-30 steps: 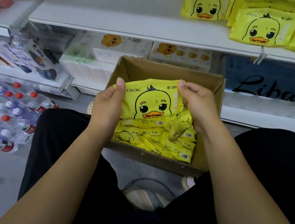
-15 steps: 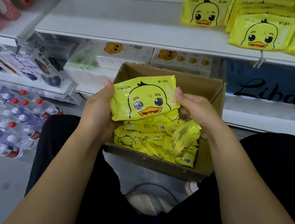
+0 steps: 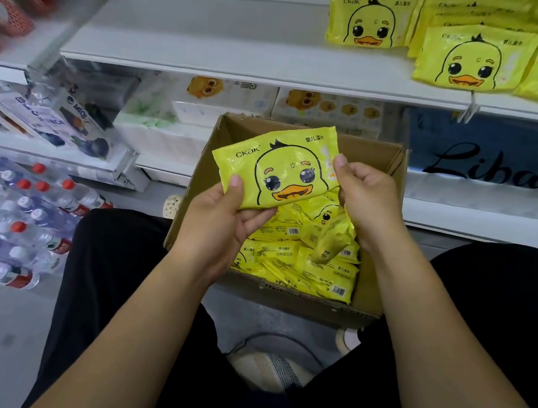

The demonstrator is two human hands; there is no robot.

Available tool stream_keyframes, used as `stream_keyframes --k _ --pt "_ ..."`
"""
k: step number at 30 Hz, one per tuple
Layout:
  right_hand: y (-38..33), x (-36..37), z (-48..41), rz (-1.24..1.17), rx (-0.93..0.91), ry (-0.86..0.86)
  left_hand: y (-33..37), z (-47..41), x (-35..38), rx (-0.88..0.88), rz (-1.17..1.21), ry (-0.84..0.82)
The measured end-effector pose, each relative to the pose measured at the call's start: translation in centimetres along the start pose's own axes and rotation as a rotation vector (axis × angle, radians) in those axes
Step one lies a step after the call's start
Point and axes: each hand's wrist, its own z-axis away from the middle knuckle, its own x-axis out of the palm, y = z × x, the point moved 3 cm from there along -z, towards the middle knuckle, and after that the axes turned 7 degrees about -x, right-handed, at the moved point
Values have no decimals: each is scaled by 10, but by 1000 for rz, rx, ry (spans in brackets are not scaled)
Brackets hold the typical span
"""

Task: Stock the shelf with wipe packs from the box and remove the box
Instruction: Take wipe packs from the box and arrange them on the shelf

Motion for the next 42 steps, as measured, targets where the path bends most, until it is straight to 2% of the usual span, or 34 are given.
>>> stream_keyframes --k 3,8,17,21,23,25,27,33,42 --pt "-1 -2 -2 164 -116 50 10 -1 0 39 -110 14" --pt "-2 -6 -5 193 -145 112 22 -1 2 80 -256 24" --pt "-36 -13 -31 42 -84 -52 37 -15 7 122 -321 -90" --pt "-57 -19 -55 58 -104 -48 53 -24 20 165 -364 -138" --pt "-64 -21 -66 18 -105 -50 66 -29 31 221 -436 -79" --pt "-71 -21 -78 -20 -98 -37 74 -40 39 327 -483 70" --pt "-76 -22 -89 -28 -106 -33 73 -53 48 412 -540 149" --pt "-64 -48 -117 -167 -17 42 47 -84 65 333 -572 59" --pt "-60 -68 -140 -263 -25 164 74 -116 92 401 -721 83"
